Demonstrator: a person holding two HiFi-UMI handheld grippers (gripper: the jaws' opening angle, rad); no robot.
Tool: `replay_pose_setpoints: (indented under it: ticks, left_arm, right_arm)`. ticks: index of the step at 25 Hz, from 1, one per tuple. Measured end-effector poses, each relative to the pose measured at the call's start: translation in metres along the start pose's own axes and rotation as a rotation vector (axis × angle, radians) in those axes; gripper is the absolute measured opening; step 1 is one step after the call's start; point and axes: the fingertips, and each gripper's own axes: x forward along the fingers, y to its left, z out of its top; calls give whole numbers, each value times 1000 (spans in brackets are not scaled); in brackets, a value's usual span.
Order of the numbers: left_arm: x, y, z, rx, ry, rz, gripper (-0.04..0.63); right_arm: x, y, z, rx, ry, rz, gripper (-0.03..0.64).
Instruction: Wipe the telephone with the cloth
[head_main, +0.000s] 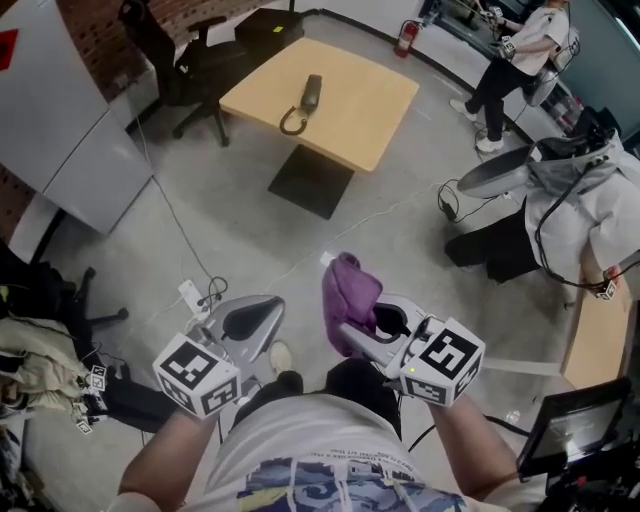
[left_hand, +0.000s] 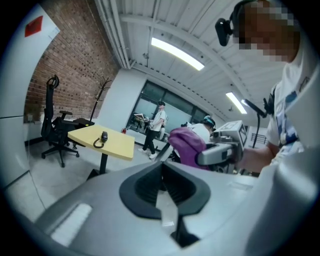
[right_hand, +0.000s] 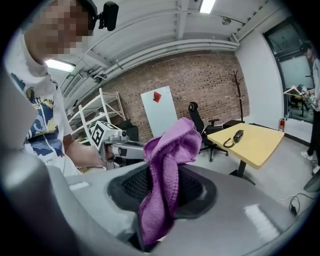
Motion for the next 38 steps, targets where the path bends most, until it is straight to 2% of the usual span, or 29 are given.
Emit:
replay_pose_setpoints:
  ticks: [6, 9, 15, 23, 29, 38]
  left_arm:
    - [19, 20, -5, -47, 20, 0, 4]
    - [40, 30, 6, -25, 15, 17, 4]
    - [86, 64, 39, -36, 1, 99, 5]
    - [156, 84, 72, 6, -20, 219, 12]
    - [176, 109, 75, -18, 12, 285, 48]
    - [206, 171, 90, -34, 37, 272, 61]
  right_arm:
    - [7, -21, -1, 31, 20, 1, 120]
    - [7, -51, 4, 27, 17, 12, 120]
    - [20, -110, 31, -4, -1, 72, 120]
    - [9, -198, 48, -60, -19, 149, 120]
    - [18, -232, 48, -22, -16, 171, 120]
    - [51, -279, 66, 17, 1, 121, 120]
